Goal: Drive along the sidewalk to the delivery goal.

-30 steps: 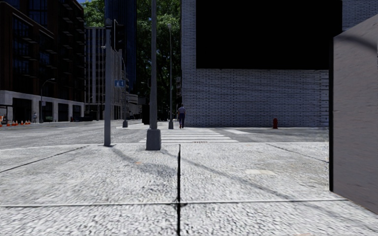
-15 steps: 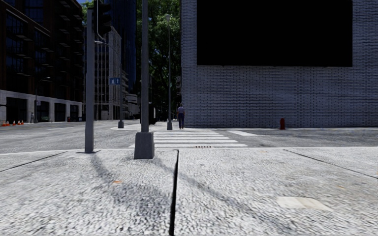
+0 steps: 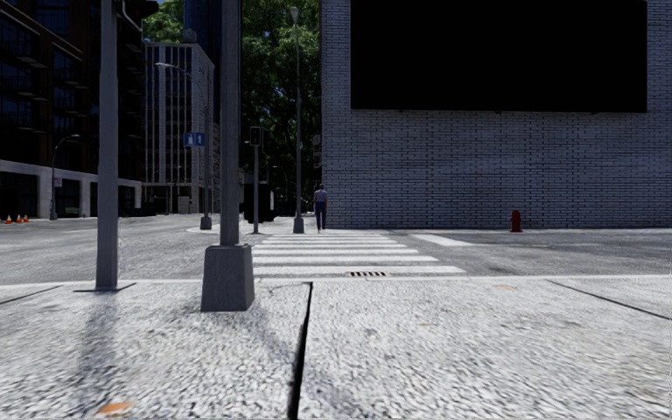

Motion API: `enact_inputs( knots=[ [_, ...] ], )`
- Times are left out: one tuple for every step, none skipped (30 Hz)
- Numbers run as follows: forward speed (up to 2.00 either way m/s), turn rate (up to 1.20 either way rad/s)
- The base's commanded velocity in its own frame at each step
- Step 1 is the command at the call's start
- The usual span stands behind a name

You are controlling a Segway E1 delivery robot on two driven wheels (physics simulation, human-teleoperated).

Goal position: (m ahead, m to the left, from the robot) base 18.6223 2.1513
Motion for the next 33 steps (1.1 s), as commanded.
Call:
enact_inputs(
  knots=[
    [2.00, 0.00],
    [2.00, 0.00],
    [2.00, 0.00],
    [2.00, 0.00],
    [2.00, 0.00],
    [2.00, 0.00],
    [2.00, 0.00],
    [2.00, 0.00],
    [2.00, 0.00],
    [2.00, 0.00],
    [2.00, 0.00],
    [2.00, 0.00],
    [2.00, 0.00],
    [2.00, 0.00],
    [2.00, 0.00],
    [2.00, 0.00],
    [2.00, 0.00],
    [2.00, 0.00],
    [2.00, 0.00],
    [2.00, 0.00],
    [2.00, 0.00],
    [2.00, 0.00],
    [2.00, 0.00],
    [2.00, 0.00],
    [2.00, 0.00],
    [2.00, 0.00],
    [2.00, 0.00],
    [2.00, 0.00],
    [2.00, 0.00],
    [2.00, 0.00],
    [2.00, 0.00],
    [2.00, 0.00],
    [2.00, 0.00]
  ],
)
